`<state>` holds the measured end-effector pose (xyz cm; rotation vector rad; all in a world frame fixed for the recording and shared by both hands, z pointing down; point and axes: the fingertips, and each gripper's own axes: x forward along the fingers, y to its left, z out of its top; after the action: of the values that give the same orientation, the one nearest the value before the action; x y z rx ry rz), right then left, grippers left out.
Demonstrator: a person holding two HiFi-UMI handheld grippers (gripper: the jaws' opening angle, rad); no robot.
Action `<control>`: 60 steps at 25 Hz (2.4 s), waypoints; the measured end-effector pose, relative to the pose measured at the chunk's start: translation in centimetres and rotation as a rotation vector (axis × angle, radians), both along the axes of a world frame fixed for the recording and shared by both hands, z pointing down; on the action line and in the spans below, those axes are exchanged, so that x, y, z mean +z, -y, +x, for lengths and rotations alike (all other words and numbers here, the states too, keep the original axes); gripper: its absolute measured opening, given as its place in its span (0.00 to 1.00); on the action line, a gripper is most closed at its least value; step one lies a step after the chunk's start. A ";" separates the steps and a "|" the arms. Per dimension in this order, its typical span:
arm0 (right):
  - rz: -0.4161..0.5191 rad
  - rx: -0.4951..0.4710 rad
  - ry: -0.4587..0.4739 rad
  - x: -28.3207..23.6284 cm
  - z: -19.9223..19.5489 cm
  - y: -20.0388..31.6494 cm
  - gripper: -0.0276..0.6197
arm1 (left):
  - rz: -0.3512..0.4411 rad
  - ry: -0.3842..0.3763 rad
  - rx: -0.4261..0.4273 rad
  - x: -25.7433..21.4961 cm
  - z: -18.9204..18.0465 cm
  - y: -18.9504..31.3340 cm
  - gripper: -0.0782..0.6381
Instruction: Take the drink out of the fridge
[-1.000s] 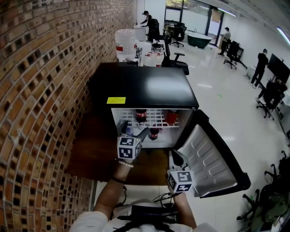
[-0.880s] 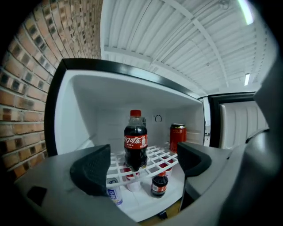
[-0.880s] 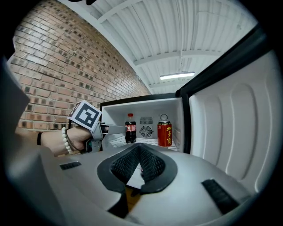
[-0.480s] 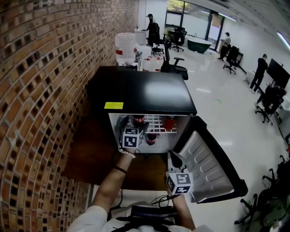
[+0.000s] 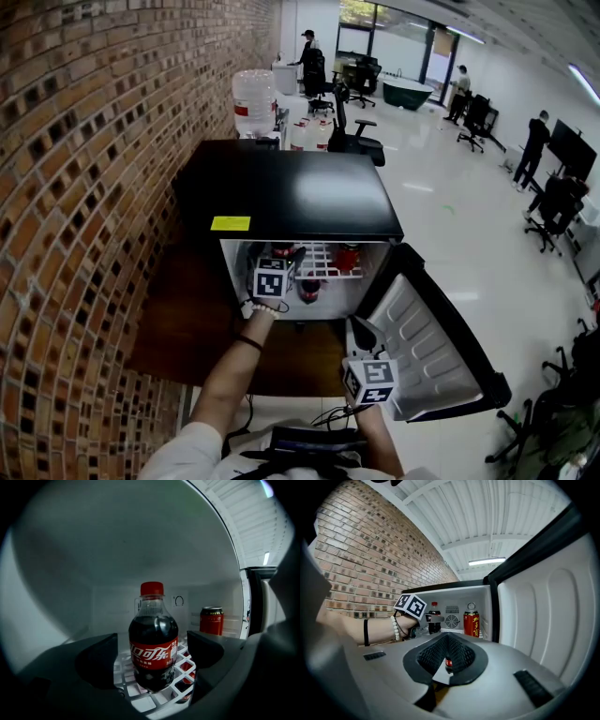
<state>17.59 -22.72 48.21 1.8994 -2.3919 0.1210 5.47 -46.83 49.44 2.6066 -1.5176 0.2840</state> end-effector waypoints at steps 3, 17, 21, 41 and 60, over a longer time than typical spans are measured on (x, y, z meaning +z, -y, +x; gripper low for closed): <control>-0.002 0.007 0.004 0.1 0.2 -0.2 0.06 | 0.012 0.015 0.014 -0.4 0.5 0.1 0.69; -0.002 0.018 0.016 0.4 0.4 -1.0 0.06 | 0.007 -0.008 0.014 -0.8 0.0 -0.1 0.54; -0.002 0.023 0.020 0.3 0.6 -1.2 0.06 | 0.023 -0.038 0.007 -1.3 -0.6 -2.0 0.54; -0.021 -0.047 0.043 1.0 -3.4 -1.8 0.06 | 0.069 -0.013 -0.013 0.9 -8.6 -14.2 0.54; -0.039 -0.080 0.032 1.6 -5.1 -2.6 0.06 | -0.071 0.009 -0.192 14.8 -16.8 -16.5 0.54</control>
<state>12.50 -20.16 49.86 1.7965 -2.4629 0.1926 -11.35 -30.33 64.20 2.3877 -1.7121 0.3249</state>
